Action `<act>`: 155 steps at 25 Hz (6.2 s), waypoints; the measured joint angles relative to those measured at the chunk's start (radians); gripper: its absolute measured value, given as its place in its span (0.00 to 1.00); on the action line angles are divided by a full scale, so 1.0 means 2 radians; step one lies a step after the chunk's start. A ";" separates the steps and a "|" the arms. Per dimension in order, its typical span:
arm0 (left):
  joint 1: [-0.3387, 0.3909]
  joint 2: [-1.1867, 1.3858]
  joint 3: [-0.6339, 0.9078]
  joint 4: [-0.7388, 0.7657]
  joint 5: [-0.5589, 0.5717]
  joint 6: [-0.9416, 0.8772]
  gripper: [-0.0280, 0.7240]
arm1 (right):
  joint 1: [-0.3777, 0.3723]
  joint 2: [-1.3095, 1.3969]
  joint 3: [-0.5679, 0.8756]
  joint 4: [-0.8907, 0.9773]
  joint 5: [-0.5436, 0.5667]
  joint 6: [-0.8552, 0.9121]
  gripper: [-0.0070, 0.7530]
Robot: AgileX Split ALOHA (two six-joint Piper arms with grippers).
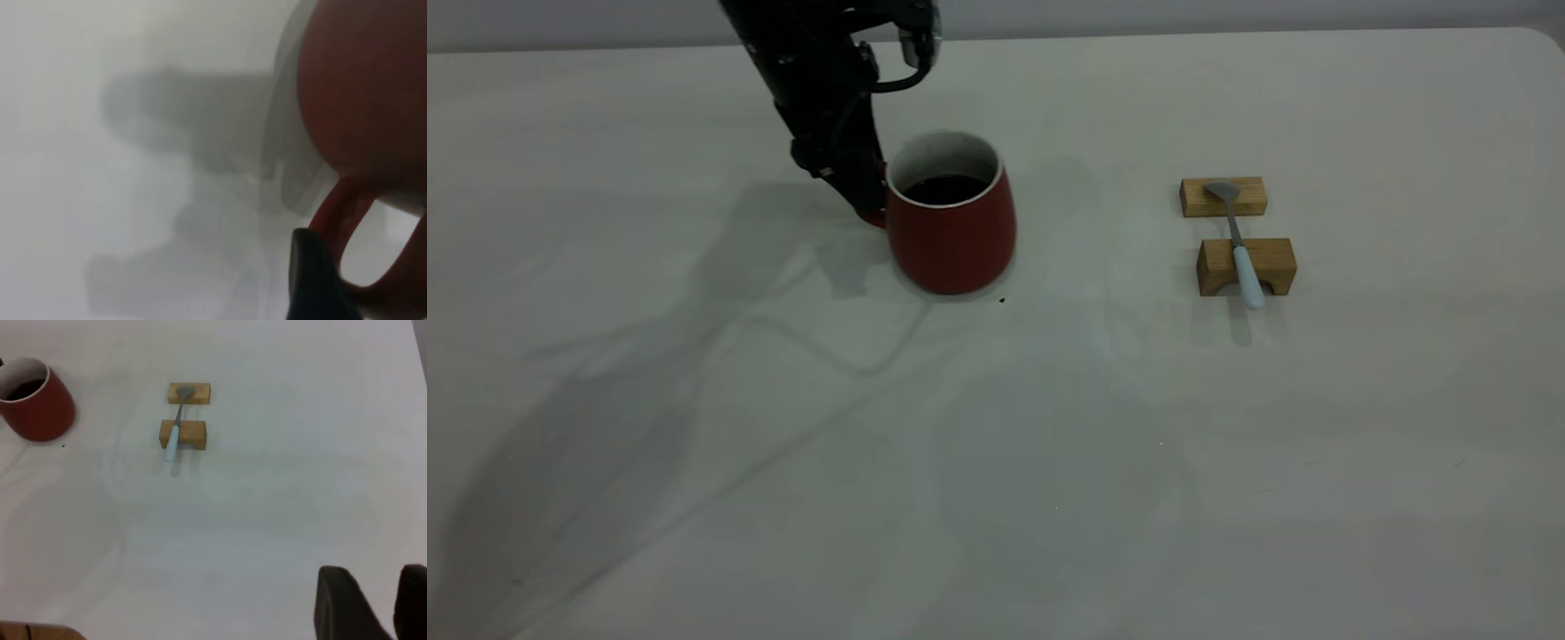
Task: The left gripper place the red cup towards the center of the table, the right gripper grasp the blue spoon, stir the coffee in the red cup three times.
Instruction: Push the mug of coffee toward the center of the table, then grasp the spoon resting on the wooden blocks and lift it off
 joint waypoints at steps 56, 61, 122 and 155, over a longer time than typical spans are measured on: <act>-0.002 -1.040 0.698 0.139 0.150 -0.641 0.63 | 0.000 0.000 0.000 0.000 0.000 0.000 0.32; -0.002 -1.144 0.723 0.139 0.157 -0.641 0.63 | 0.000 0.000 0.000 0.000 0.000 0.000 0.32; 0.118 -1.297 0.723 0.139 0.168 -0.642 0.63 | 0.057 0.769 -0.147 0.336 -0.269 -0.268 0.76; 0.118 -1.297 0.723 0.139 0.168 -0.642 0.63 | 0.129 1.185 -0.470 0.101 -0.242 0.008 0.73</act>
